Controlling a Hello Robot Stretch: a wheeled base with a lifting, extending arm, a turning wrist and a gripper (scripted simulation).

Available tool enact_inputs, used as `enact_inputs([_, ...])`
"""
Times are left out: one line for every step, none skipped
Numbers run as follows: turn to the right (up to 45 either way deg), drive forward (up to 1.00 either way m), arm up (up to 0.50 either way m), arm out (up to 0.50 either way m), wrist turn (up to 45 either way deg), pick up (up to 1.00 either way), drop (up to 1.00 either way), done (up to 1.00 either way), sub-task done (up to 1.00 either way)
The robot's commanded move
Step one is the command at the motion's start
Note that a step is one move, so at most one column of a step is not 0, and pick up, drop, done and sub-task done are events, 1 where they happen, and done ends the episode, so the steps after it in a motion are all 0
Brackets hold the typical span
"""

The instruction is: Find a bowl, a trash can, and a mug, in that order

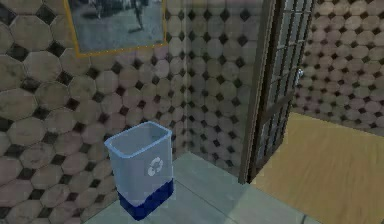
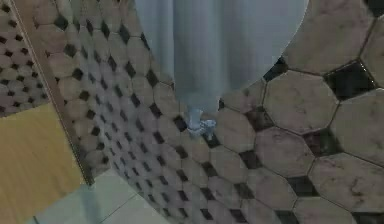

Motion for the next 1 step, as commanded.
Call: enact_inputs([0.0, 0.45, 0.00, 0.00, 0.0, 0.00, 0.00, 0.00, 0.00])
